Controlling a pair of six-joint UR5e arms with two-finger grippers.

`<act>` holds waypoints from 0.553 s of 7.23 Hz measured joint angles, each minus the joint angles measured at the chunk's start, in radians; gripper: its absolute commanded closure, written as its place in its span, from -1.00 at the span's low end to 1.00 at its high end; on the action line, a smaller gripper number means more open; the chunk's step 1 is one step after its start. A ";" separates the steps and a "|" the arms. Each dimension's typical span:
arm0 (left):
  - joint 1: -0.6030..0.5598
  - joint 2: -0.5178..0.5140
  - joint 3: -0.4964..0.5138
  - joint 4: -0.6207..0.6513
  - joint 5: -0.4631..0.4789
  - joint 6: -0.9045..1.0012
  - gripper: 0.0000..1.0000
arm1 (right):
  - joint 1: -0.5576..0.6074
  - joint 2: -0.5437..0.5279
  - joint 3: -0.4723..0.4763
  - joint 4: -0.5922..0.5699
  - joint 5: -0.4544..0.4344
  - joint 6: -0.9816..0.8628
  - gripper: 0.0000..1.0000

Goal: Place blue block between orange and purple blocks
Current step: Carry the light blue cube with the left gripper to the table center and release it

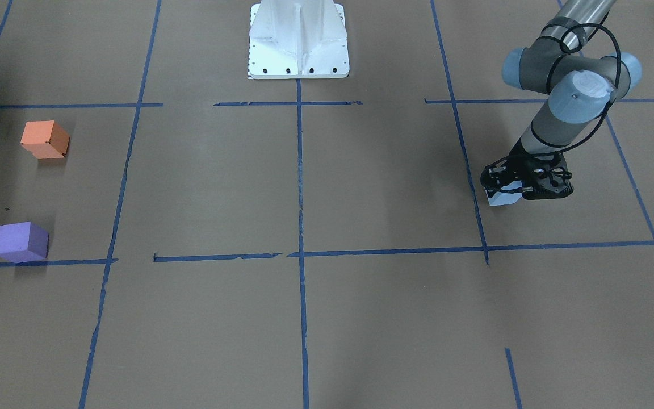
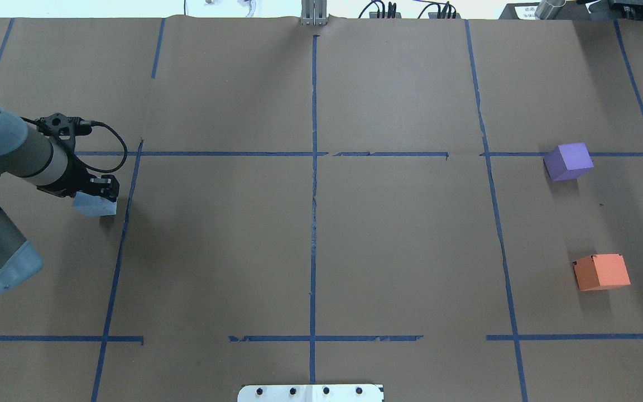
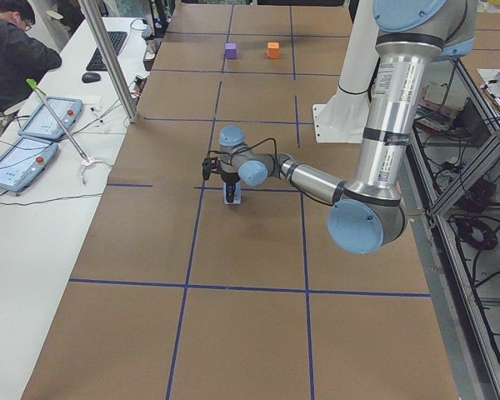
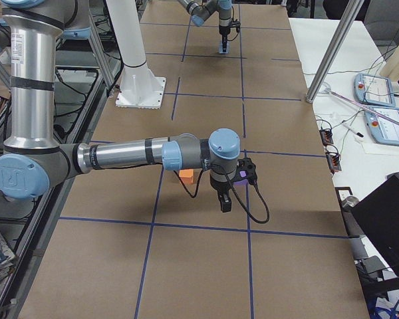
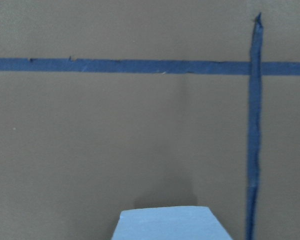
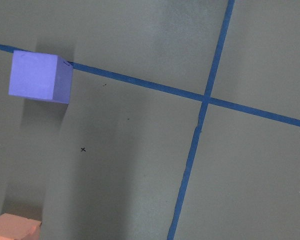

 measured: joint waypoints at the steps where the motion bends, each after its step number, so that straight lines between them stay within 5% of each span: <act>1: 0.014 -0.097 -0.003 0.095 0.004 -0.005 0.59 | 0.000 -0.002 0.000 0.000 0.001 0.001 -1.00; 4: 0.127 -0.410 0.068 0.267 0.036 -0.092 0.53 | 0.000 -0.003 -0.001 -0.001 0.001 0.001 -1.00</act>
